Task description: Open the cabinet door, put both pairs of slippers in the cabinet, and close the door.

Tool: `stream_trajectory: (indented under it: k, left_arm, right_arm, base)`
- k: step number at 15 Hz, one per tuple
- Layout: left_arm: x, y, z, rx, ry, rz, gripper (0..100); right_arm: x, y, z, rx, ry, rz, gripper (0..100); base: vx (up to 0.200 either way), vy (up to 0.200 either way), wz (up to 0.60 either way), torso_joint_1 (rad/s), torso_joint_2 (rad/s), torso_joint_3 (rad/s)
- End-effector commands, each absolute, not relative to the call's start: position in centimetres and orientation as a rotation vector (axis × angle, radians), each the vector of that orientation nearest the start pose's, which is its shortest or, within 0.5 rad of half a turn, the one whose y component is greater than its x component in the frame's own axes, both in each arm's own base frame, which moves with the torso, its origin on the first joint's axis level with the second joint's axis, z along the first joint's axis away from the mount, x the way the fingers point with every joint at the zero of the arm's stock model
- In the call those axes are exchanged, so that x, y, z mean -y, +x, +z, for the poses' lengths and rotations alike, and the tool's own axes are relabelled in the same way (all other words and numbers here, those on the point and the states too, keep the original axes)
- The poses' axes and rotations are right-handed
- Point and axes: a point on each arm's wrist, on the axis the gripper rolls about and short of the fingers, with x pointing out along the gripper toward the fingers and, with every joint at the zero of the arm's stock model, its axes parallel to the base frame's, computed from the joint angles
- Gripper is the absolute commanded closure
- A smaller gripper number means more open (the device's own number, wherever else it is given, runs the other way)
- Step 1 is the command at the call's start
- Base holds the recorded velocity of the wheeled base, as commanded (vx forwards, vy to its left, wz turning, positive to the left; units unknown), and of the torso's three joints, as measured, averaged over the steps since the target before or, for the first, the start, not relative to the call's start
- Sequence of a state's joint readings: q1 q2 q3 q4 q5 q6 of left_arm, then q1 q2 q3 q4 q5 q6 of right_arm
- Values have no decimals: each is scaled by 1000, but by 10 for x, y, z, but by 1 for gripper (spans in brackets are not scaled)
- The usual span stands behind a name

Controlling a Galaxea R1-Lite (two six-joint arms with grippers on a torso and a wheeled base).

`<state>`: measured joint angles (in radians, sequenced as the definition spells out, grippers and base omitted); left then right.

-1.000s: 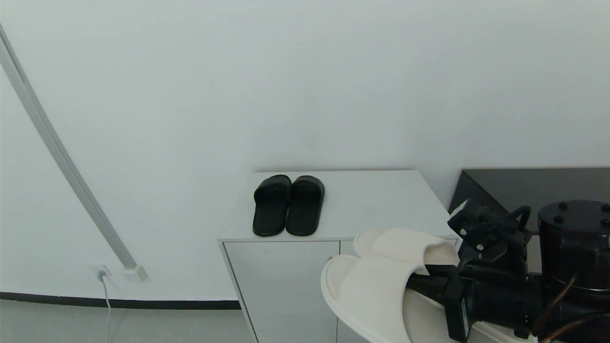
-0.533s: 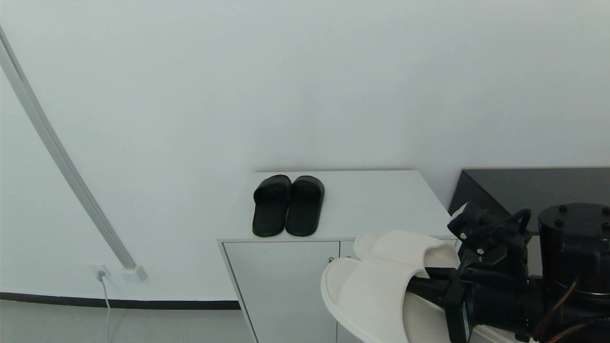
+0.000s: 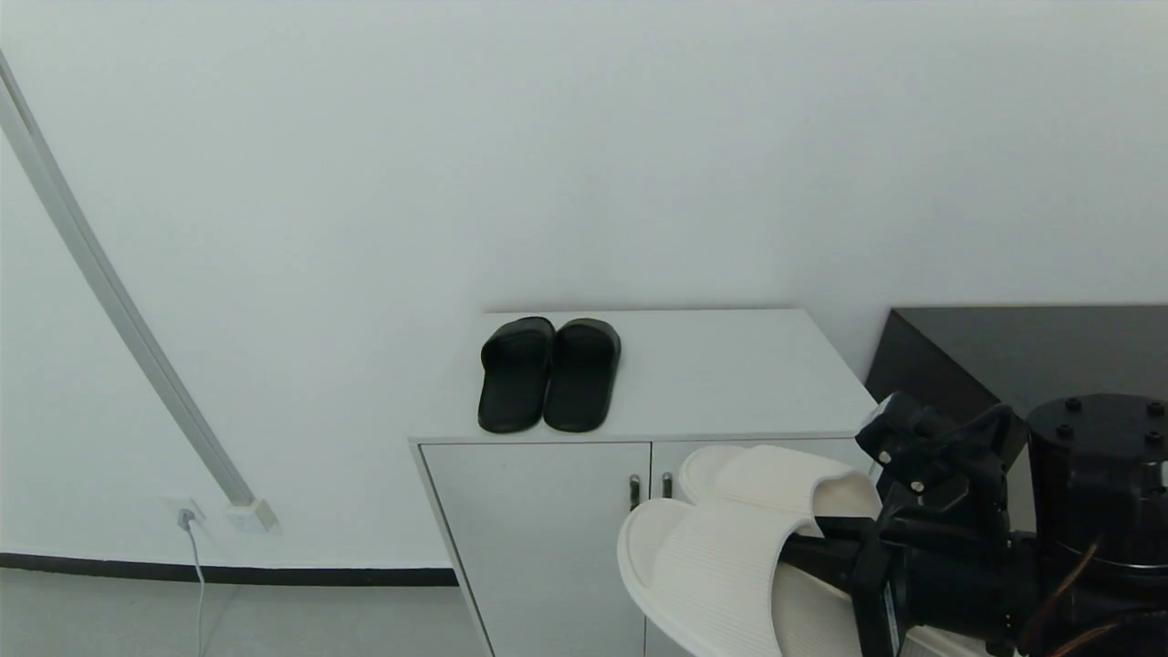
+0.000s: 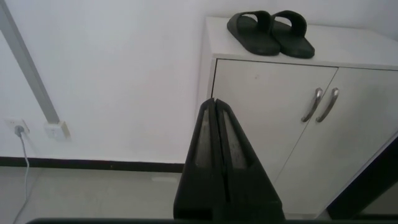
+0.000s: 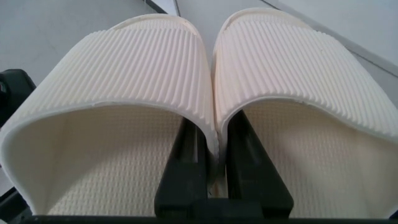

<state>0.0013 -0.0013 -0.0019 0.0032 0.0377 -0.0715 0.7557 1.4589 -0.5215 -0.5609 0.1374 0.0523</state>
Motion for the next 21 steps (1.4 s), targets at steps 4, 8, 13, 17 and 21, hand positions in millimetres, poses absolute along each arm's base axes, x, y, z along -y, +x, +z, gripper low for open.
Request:
stream_trajectory:
  k: [4,8,13,17,21]
  left_arm:
    - [-1,-23,76,0,-66,40,100]
    - [-1,-23,76,0,-67,37,100]
    - [-1,-23,76,0,-67,37,0]
    - [-1,-23,75,-2,-66,37,0]
    - [-1,-23,75,-2,-66,37,0]
  right_arm:
    - [-158,161,160,-411,-77,878,100]
    - [-158,159,158,-417,-80,883,100]
    - [-158,159,159,-414,-80,883,100]
    - [-158,159,157,-423,-82,883,100]
    - [-158,159,156,-426,-84,884,100]
  base:
    - [0,0,0,-192,438,247]
    - [0,0,0,-232,546,312]
    - [0,0,0,-211,533,319]
    - [0,0,0,-185,504,314]
    - [0,0,0,-160,488,325]
